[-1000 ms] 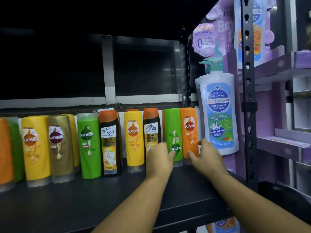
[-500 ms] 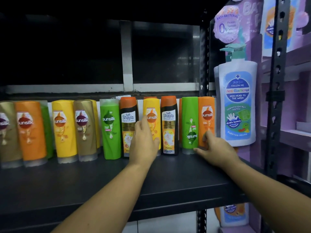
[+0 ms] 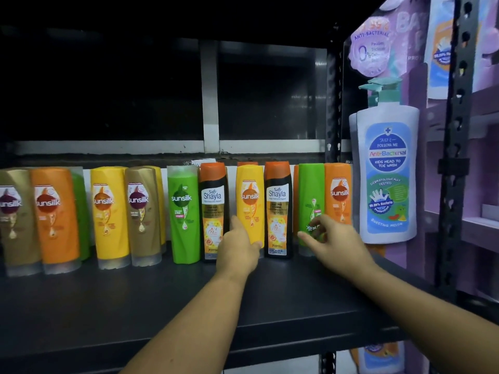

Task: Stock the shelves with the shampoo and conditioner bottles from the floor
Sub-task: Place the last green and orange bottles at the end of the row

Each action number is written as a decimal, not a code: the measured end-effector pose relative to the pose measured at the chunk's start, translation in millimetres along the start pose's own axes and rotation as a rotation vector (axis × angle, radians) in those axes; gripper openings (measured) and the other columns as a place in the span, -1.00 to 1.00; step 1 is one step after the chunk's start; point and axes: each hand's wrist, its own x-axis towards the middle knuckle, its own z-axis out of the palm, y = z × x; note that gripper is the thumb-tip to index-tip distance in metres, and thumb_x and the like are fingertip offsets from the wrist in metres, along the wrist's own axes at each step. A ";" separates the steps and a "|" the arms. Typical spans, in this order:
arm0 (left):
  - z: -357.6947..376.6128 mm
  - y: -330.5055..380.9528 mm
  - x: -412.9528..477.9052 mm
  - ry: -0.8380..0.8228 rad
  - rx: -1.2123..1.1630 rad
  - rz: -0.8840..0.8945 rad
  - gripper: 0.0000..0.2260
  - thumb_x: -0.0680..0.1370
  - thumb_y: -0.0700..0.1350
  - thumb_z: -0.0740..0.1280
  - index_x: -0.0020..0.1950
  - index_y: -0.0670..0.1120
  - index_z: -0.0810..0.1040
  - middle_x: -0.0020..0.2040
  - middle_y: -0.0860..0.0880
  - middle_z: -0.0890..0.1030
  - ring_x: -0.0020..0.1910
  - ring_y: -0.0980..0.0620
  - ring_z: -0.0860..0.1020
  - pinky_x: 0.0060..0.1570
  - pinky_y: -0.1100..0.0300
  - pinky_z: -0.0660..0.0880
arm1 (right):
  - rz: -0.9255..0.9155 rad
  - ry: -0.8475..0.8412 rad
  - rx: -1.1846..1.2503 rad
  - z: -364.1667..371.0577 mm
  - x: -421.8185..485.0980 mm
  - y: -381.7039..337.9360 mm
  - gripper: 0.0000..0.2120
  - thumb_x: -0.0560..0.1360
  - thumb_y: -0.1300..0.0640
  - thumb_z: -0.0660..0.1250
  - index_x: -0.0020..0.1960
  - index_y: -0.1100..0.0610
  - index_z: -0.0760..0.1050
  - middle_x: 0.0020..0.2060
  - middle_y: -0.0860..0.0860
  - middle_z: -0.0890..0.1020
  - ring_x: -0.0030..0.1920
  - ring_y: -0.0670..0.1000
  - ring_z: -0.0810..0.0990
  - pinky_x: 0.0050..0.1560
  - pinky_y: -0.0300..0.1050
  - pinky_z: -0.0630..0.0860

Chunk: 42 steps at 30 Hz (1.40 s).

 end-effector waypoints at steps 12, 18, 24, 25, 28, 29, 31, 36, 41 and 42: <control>5.5 -8.1 11.5 0.023 0.107 -0.034 -0.57 0.56 0.06 0.47 0.29 -0.14 0.46 0.18 -0.16 0.62 0.17 -0.20 0.60 0.01 -0.01 0.53 | 0.212 -0.098 -0.016 62.7 13.8 -43.3 -0.59 0.50 -0.08 0.46 0.19 0.09 0.39 0.08 0.08 0.65 0.10 0.18 0.63 0.04 0.05 0.58; -9.5 -12.5 -0.8 -0.021 0.128 0.013 -0.67 0.57 0.10 0.45 0.12 -0.15 0.59 0.06 -0.13 0.63 0.07 -0.18 0.61 -0.11 0.05 0.50 | 0.175 -0.138 -0.112 53.5 2.2 -51.3 -0.64 0.51 -0.10 0.43 0.13 0.11 0.46 0.02 0.09 0.66 0.03 0.13 0.65 -0.04 0.01 0.60; -54.3 -39.1 -24.9 -0.244 0.180 0.175 -0.68 0.52 0.17 0.45 0.15 0.00 0.65 0.09 -0.03 0.66 0.11 -0.09 0.61 0.08 0.03 0.59 | 0.160 -0.381 -0.159 28.3 -29.7 -88.8 -0.55 0.55 -0.12 0.37 0.34 0.09 0.47 0.27 0.07 0.60 0.26 0.11 0.57 0.21 -0.03 0.52; -66.4 -46.1 -30.1 -0.293 0.211 0.184 -0.61 0.52 0.20 0.44 0.25 0.02 0.64 0.18 -0.02 0.64 0.18 -0.07 0.59 0.15 0.05 0.57 | 0.154 -0.458 -0.127 24.3 -37.0 -101.0 -0.49 0.57 -0.11 0.36 0.43 0.09 0.42 0.35 0.06 0.55 0.33 0.10 0.52 0.29 -0.06 0.47; -109.6 -68.7 -47.5 -0.445 0.332 0.209 -0.49 0.57 0.27 0.35 0.42 0.03 0.55 0.37 0.02 0.57 0.33 -0.03 0.53 0.30 0.07 0.49 | 0.061 -0.673 -0.077 13.7 -57.7 -140.8 -0.43 0.59 -0.15 0.32 0.52 0.06 0.35 0.43 0.02 0.49 0.39 0.03 0.47 0.37 -0.12 0.40; -124.8 -76.9 -54.0 -0.483 0.356 0.218 -0.48 0.58 0.29 0.31 0.45 0.04 0.54 0.41 0.03 0.55 0.37 -0.03 0.50 0.35 0.07 0.46 | 0.026 -0.725 -0.092 12.7 -63.7 -153.9 -0.45 0.60 -0.17 0.29 0.50 0.05 0.37 0.41 0.01 0.51 0.37 0.02 0.48 0.35 -0.12 0.41; -155.4 -92.3 -67.8 -0.529 0.389 0.216 -0.46 0.61 0.30 0.25 0.50 0.04 0.49 0.48 0.04 0.50 0.45 -0.01 0.44 0.43 0.08 0.37 | -0.026 -0.793 -0.114 15.4 -75.9 -180.5 -0.50 0.62 -0.20 0.23 0.45 0.04 0.42 0.39 0.02 0.52 0.34 0.03 0.50 0.32 -0.08 0.42; -211.8 -123.4 -97.6 -0.521 0.416 0.148 -0.43 0.64 0.31 0.19 0.57 0.05 0.41 0.56 0.04 0.41 0.53 -0.01 0.36 0.49 0.08 0.28 | -0.099 -0.830 -0.170 31.5 -100.8 -224.8 -0.49 0.68 -0.18 0.04 0.51 0.08 0.34 0.51 0.08 0.38 0.50 0.12 0.33 0.49 0.08 0.24; -226.5 -138.5 -117.7 -0.447 0.429 0.131 -0.44 0.66 0.31 0.11 0.56 0.05 0.40 0.58 0.02 0.38 0.55 -0.05 0.33 0.51 -0.02 0.28 | -0.152 -0.753 -0.246 34.2 -114.6 -223.1 -0.44 0.70 -0.17 -0.08 0.61 0.07 0.18 0.61 0.01 0.20 0.60 0.03 0.12 0.57 0.12 0.09; -226.2 -138.5 -119.2 -0.441 0.448 0.142 -0.44 0.66 0.31 0.10 0.57 0.06 0.39 0.59 0.04 0.35 0.56 -0.05 0.30 0.52 -0.04 0.27 | -0.158 -0.741 -0.251 34.4 -116.1 -222.8 -0.43 0.70 -0.17 -0.10 0.62 0.06 0.14 0.62 -0.01 0.17 0.61 0.01 0.10 0.58 0.11 0.06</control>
